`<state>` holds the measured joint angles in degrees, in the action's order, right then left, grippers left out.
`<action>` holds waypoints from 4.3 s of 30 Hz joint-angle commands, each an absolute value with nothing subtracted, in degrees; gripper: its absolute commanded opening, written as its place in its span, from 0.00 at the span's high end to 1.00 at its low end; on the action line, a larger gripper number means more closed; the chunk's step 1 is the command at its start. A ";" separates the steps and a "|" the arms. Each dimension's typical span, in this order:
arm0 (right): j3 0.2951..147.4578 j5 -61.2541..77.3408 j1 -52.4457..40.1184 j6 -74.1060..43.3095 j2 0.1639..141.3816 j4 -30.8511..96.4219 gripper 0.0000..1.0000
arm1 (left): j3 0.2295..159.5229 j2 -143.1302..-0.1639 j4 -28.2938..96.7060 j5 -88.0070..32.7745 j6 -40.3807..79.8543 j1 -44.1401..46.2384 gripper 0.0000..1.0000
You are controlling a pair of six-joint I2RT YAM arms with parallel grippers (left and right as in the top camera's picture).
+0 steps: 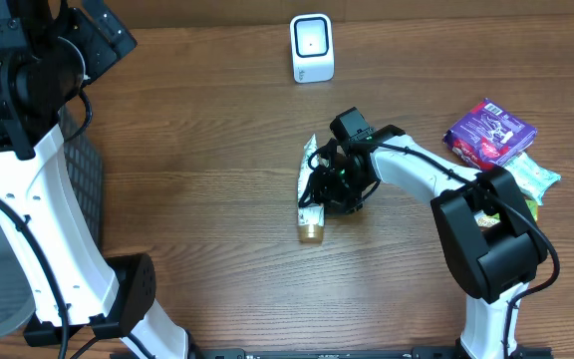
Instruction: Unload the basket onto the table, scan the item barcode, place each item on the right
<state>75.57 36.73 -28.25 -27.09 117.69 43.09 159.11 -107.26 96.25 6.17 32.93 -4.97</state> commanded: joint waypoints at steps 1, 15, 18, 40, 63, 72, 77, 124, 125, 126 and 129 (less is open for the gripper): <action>75.16 36.12 -29.39 -27.49 117.75 42.48 0.82 | 159.20 -107.15 96.23 6.09 33.41 -4.82 0.00; 89.82 -18.50 -38.37 -27.05 112.18 67.77 0.78 | 159.20 -107.15 96.23 6.11 33.41 -4.82 0.00; 89.71 -22.85 -42.30 -27.03 113.10 67.92 0.67 | 159.20 -107.15 96.23 6.09 33.41 -4.82 0.00; 89.76 13.74 -48.75 -13.45 114.54 55.29 0.48 | 159.20 -107.13 96.23 6.09 33.43 -4.82 0.01; 82.85 1.45 -36.18 -11.49 115.26 63.02 0.44 | 159.20 -107.15 96.23 6.09 33.43 -4.82 0.00; 82.85 -13.85 -23.09 -12.47 115.28 51.40 0.37 | 159.20 -107.15 96.23 6.11 33.43 -4.82 0.01; 83.15 6.79 -17.72 -13.69 115.26 44.34 0.37 | 159.20 -107.15 96.23 6.09 33.43 -4.82 0.00; 76.12 36.12 -24.38 3.49 119.72 45.41 0.47 | 159.20 -107.15 96.23 6.09 33.43 -4.82 0.00; 76.14 36.12 -24.38 3.49 119.72 45.39 0.52 | 159.20 -107.15 96.23 6.09 33.43 -4.82 0.00; 76.14 36.12 -24.38 3.49 119.72 45.34 0.59 | 159.20 -107.15 96.23 6.09 33.43 -4.82 0.00; 76.14 36.12 -24.08 3.44 119.72 45.50 0.68 | 159.20 -107.13 96.23 6.09 33.41 -4.82 0.00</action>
